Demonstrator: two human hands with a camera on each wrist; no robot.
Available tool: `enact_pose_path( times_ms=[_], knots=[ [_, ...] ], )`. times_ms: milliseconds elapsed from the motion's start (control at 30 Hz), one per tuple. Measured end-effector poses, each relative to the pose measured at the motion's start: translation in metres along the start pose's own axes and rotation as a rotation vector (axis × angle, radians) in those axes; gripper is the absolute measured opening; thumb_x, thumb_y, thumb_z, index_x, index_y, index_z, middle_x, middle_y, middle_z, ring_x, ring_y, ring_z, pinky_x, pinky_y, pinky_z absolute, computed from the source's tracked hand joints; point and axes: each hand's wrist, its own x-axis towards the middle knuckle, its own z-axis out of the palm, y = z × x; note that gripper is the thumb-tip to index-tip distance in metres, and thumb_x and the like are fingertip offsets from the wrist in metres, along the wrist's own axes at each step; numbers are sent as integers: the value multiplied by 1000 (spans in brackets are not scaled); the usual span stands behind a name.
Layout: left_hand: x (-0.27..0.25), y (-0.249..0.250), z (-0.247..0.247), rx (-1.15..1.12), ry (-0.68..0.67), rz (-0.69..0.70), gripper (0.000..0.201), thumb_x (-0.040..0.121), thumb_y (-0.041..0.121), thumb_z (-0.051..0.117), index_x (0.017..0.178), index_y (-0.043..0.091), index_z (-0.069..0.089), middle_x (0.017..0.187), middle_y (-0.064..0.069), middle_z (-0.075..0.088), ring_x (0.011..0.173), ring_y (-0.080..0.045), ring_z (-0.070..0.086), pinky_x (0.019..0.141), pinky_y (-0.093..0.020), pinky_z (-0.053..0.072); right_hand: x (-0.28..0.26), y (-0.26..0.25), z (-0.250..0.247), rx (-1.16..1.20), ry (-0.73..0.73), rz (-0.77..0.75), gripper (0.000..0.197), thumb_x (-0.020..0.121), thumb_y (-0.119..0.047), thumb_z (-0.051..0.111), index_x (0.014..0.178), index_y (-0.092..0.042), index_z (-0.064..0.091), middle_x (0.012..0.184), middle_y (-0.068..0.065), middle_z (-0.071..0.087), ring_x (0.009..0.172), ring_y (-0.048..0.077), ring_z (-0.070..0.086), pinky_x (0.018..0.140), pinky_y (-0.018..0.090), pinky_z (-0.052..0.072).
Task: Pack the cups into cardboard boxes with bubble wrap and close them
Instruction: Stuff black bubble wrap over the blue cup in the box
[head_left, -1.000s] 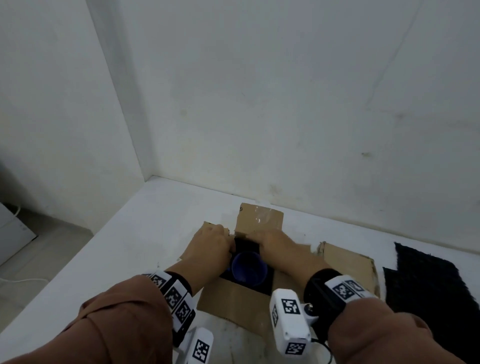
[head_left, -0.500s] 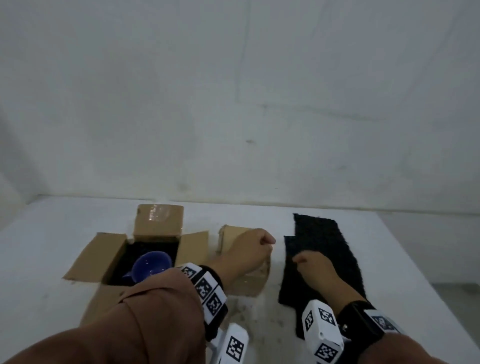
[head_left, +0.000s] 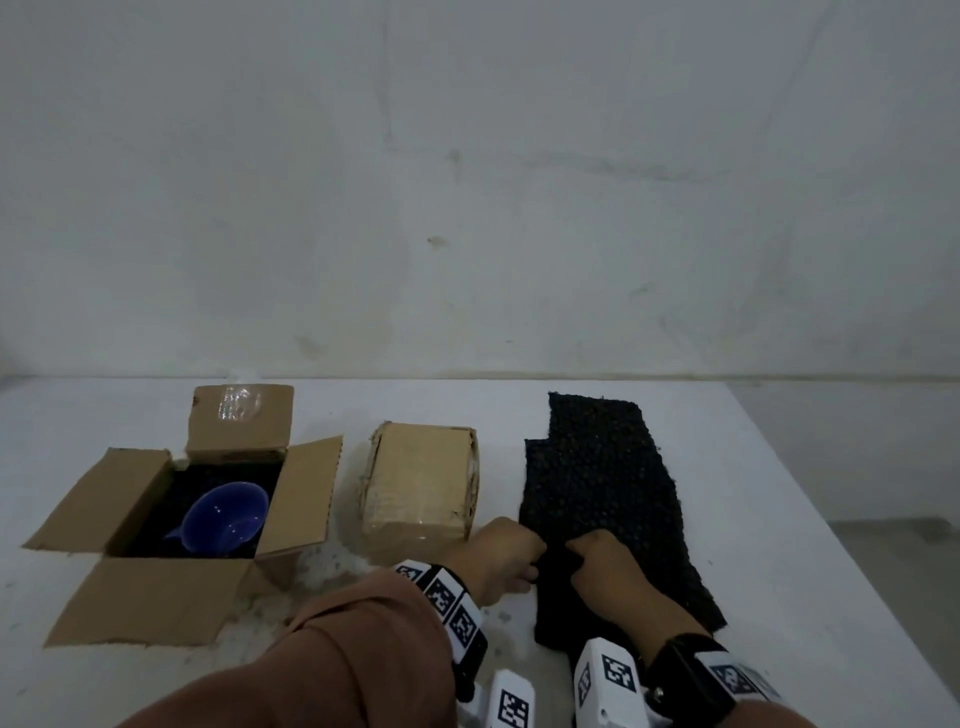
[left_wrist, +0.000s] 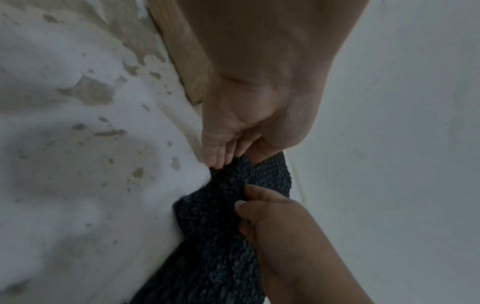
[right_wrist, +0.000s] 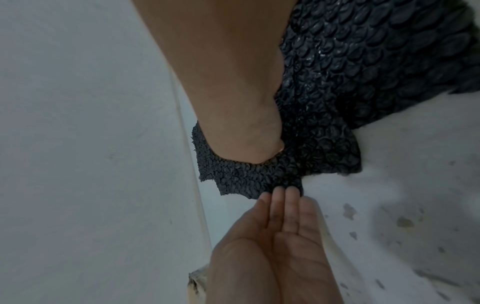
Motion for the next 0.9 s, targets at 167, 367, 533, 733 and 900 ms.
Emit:
enact_pose_path(
  times_ms=[167, 367, 533, 733, 900],
  knots=[
    [1, 2, 13, -49, -39, 19, 29, 96, 23, 54, 118, 4, 52, 106, -11, 56, 94, -26, 59, 88, -36, 50, 0, 3, 0, 15, -7, -5, 29, 84, -8, 46, 100, -10, 70, 114, 15, 57, 101, 29, 58, 83, 29, 49],
    [9, 3, 21, 21, -14, 91, 24, 93, 19, 59, 72, 13, 49, 74, -8, 51, 63, -17, 46, 60, -28, 42, -4, 5, -1, 87, 15, -22, 26, 85, -9, 46, 97, -5, 69, 113, 18, 58, 101, 30, 58, 84, 29, 47],
    [17, 2, 25, 54, 14, 160, 28, 89, 11, 61, 68, 13, 43, 61, -6, 40, 50, -16, 39, 46, -23, 29, -6, 10, 1, 112, 41, -46, 32, 85, -1, 43, 103, -8, 69, 116, 17, 57, 104, 30, 56, 87, 28, 46],
    [19, 6, 30, -31, 13, 208, 19, 90, 21, 61, 104, 9, 54, 88, -12, 61, 72, -21, 59, 57, -29, 50, -8, 15, 1, 98, 73, -57, 32, 87, -3, 45, 111, -10, 67, 119, 16, 53, 105, 27, 55, 82, 20, 41],
    [3, 28, 18, -190, -6, 318, 7, 85, 13, 60, 87, 10, 53, 97, -16, 60, 84, -25, 59, 72, -33, 47, -7, 19, -19, 197, 299, 108, 34, 88, -16, 55, 121, -12, 58, 127, 19, 51, 115, 34, 50, 100, 34, 41]
  ],
)
